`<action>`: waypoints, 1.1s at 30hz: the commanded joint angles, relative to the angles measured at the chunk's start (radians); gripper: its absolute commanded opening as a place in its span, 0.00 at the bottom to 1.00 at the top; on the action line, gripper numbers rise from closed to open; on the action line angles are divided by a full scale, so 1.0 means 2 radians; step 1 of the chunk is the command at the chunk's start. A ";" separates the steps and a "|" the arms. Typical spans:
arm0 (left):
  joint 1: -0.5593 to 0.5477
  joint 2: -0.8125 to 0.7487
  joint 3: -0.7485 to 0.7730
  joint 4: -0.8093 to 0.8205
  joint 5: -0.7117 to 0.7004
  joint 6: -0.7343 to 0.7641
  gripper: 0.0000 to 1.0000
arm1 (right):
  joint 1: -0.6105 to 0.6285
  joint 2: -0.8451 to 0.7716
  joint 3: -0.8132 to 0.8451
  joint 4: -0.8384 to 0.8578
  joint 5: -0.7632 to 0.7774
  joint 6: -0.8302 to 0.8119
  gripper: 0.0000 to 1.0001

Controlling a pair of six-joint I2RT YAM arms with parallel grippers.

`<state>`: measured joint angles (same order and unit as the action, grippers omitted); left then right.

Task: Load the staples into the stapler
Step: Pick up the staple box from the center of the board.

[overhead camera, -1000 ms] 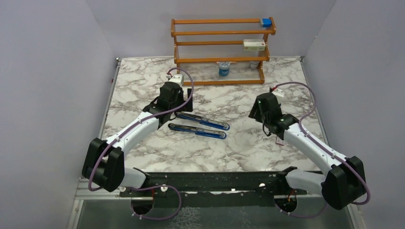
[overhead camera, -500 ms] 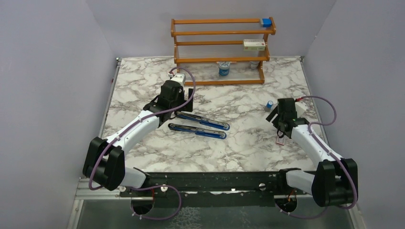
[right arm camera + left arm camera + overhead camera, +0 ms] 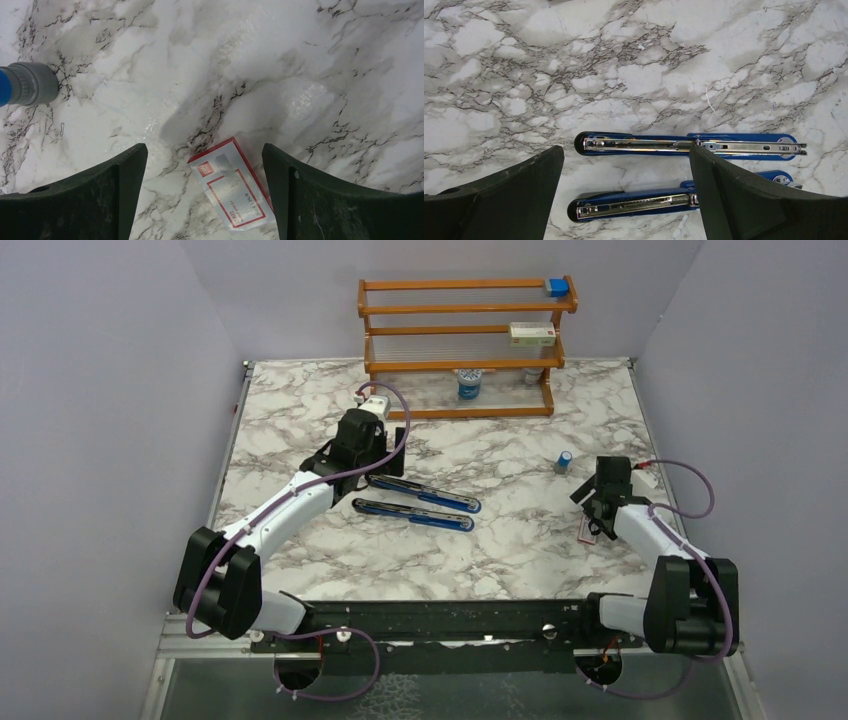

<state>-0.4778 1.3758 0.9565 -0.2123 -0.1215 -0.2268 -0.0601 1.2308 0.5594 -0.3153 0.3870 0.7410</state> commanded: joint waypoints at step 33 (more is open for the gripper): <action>0.005 0.014 0.018 -0.001 0.035 -0.003 0.99 | -0.008 -0.029 -0.043 0.008 -0.138 -0.014 0.66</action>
<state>-0.4767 1.3956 0.9573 -0.2199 -0.0753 -0.2272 -0.0761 1.1515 0.4759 -0.2626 0.1074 0.7284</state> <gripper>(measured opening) 0.990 0.704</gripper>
